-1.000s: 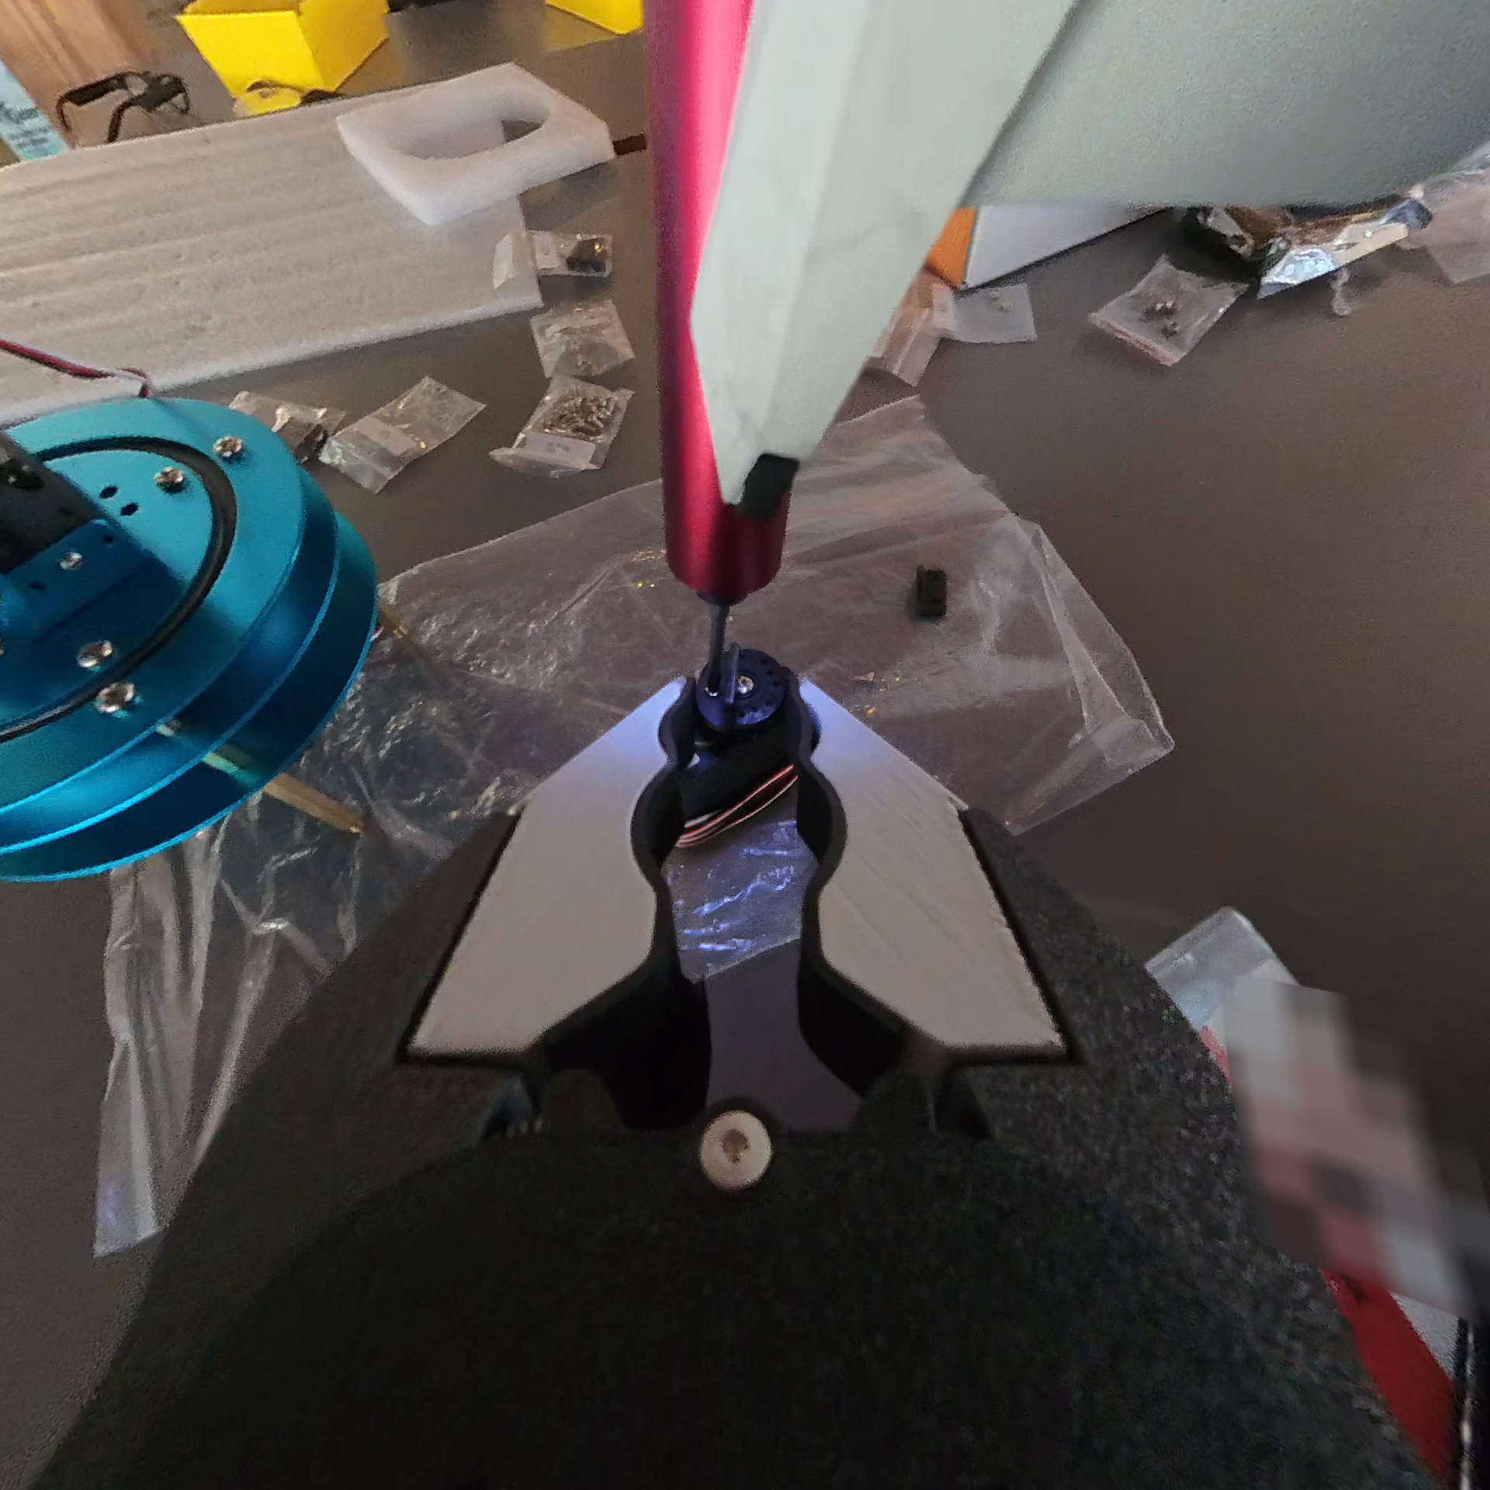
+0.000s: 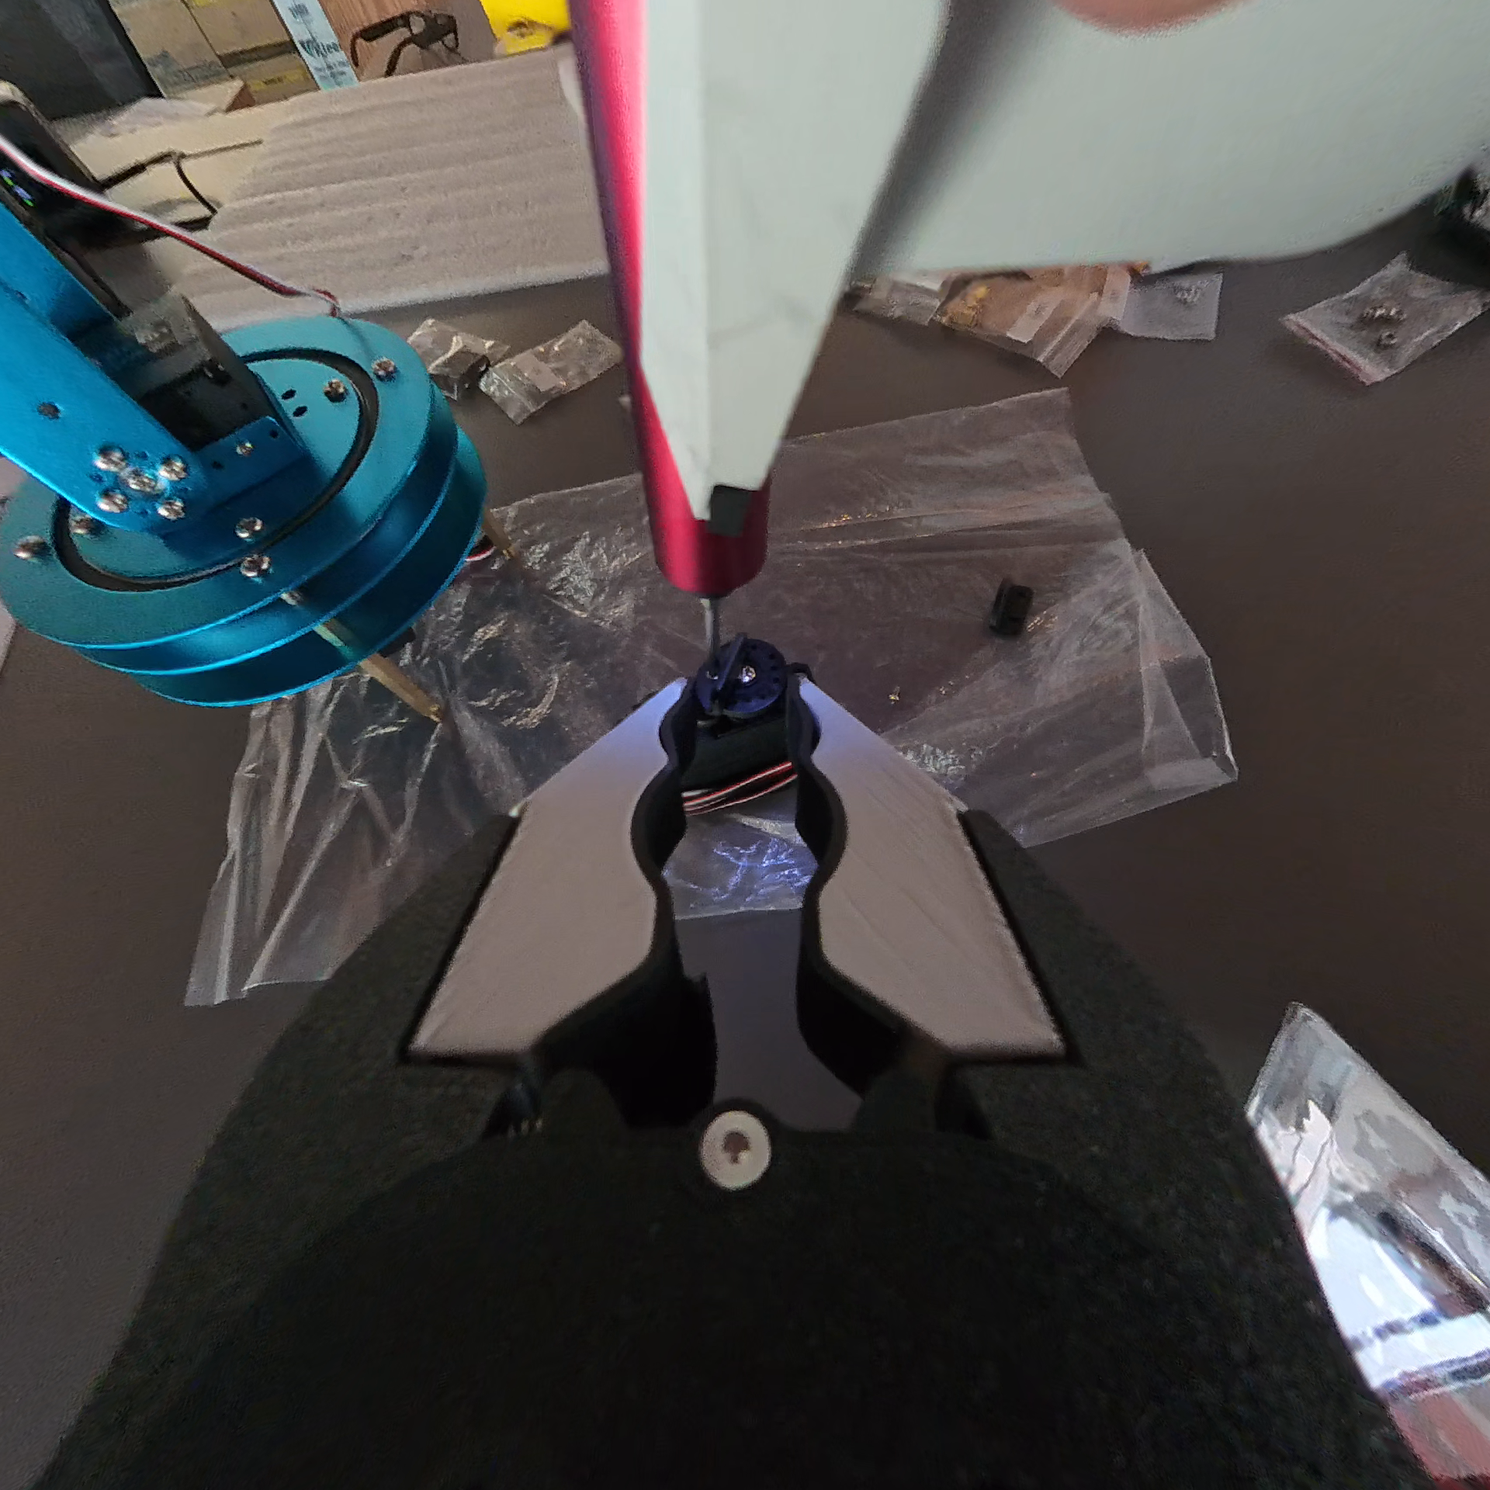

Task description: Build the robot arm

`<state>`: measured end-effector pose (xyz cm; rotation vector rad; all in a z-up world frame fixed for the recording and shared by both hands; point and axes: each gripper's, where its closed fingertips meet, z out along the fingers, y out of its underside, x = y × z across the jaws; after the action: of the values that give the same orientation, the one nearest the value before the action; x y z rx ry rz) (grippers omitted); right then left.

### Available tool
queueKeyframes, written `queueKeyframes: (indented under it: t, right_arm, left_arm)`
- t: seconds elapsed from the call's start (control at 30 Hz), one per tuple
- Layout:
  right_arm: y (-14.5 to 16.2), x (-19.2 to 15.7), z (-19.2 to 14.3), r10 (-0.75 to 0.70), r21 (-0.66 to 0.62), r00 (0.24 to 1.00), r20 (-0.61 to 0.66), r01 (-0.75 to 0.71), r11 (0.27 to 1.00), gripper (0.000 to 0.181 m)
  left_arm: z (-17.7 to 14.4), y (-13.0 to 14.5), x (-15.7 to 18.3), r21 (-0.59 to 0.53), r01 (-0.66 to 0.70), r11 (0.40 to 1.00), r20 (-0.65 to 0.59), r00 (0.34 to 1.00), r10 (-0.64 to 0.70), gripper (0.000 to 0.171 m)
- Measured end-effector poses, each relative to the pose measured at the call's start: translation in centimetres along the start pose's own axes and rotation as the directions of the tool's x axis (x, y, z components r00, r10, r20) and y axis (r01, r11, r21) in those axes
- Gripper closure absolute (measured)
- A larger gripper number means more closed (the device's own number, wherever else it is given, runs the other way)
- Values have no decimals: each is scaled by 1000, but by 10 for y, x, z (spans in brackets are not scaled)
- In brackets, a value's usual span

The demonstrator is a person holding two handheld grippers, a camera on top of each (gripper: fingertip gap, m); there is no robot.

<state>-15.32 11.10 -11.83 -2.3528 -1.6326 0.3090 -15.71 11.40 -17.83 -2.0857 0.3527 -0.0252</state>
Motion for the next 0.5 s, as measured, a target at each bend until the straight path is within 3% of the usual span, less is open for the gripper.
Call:
queueKeyframes:
  t: [0.1,0.23,0.5]
  right_arm:
    - [-1,1,0,-38,-3,999,-21,38,999,157]
    - [-3,3,1,-74,-8,997,-31,73,997,157]
    - [-1,7,1,-112,34,991,73,110,993,157]
  left_arm:
    - [2,-1,-1,-18,54,998,-35,998,-55,151]
    - [3,-2,-1,-27,23,999,-10,1000,-24,152]
    - [2,-1,0,-29,6,1000,-36,999,-7,152]
